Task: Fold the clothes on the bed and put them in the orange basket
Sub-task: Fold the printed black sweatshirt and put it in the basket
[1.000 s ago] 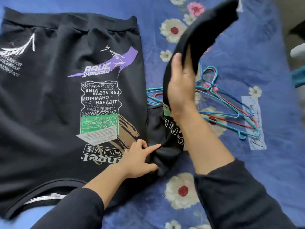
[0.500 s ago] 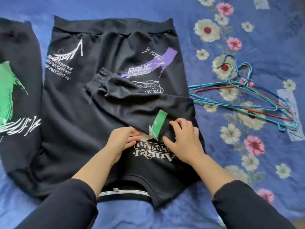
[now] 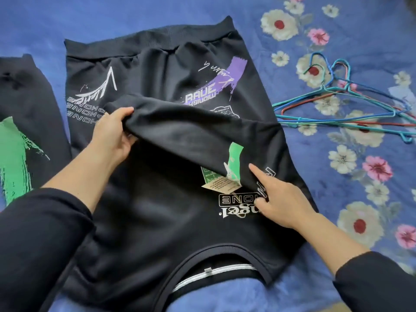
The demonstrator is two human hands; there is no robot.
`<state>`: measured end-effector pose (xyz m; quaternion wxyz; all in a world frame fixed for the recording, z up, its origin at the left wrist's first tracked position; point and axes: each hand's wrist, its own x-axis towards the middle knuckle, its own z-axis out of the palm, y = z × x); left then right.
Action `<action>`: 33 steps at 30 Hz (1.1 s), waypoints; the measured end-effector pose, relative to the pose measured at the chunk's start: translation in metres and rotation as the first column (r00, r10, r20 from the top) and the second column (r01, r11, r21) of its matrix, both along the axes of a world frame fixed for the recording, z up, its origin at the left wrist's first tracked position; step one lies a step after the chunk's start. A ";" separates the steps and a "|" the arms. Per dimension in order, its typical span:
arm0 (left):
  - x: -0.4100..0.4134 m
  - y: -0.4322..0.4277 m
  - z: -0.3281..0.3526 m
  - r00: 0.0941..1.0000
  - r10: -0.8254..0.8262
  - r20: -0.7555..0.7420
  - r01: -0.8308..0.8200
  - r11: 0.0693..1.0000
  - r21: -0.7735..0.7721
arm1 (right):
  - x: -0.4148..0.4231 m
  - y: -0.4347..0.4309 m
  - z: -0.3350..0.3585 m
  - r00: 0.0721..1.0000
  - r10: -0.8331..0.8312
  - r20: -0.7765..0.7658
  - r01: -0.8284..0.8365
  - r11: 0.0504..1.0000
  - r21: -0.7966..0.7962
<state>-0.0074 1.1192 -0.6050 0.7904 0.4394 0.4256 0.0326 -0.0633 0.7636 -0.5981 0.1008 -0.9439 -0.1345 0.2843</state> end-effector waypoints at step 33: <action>-0.118 0.161 0.011 0.979 0.153 -0.132 -0.100 0.936 0.338 | -0.003 0.203 -0.036 0.961 0.262 -0.090 -0.273 0.948 -0.165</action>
